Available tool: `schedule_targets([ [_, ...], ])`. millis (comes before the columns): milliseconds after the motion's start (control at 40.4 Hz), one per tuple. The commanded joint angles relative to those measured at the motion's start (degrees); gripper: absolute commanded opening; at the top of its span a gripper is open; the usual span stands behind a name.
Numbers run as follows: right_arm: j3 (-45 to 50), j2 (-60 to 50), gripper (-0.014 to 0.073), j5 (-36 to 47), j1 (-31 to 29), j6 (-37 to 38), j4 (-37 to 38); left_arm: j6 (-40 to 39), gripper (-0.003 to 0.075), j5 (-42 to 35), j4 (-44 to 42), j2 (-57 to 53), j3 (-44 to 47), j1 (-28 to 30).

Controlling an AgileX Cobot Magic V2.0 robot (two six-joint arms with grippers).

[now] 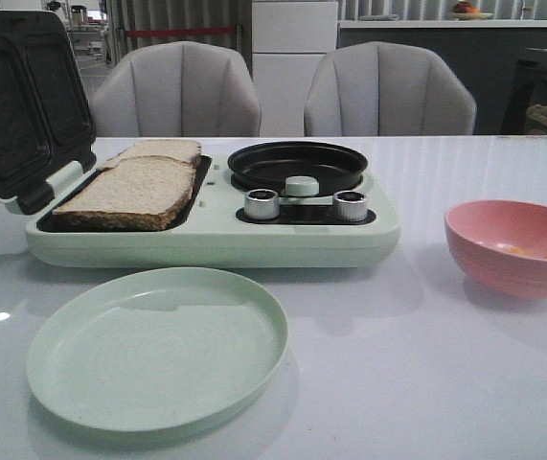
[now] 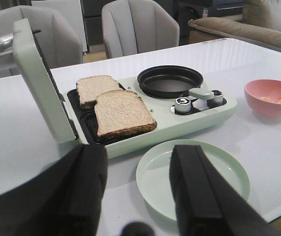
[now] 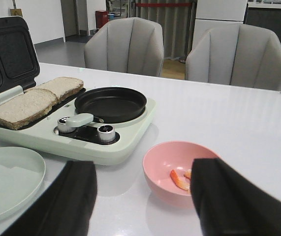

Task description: Make breakfast with bread and shrimp

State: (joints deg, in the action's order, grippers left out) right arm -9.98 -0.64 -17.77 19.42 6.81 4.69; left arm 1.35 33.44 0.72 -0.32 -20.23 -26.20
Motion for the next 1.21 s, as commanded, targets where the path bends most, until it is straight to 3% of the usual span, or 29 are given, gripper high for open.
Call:
schedule_targets([
  [0,-1.49,0.7,0.0522,5.58,-0.44,-0.51,0.95,-0.52,0.0365,-5.1,0.37,-1.12,-1.59,-0.04],
  [544,-1.49,0.7,0.0522,5.21,-0.44,-0.51,0.95,-0.52,0.0365,-8.8,4.29,0.64,-2.02,-1.17],
  [816,-1.49,0.7,0.0522,5.21,-0.44,-0.51,0.95,-6.13,0.0406,-10.9,7.8,17.83,-12.26,-1.17],
  [940,-1.49,0.7,0.0522,5.21,-0.44,-0.51,0.95,-10.77,0.0449,-15.39,7.8,26.56,-16.33,-1.17],
  [1188,-1.49,0.7,0.0522,5.21,-0.44,-0.51,0.95,-19.04,0.0451,-24.59,7.97,42.13,-23.4,2.17],
])
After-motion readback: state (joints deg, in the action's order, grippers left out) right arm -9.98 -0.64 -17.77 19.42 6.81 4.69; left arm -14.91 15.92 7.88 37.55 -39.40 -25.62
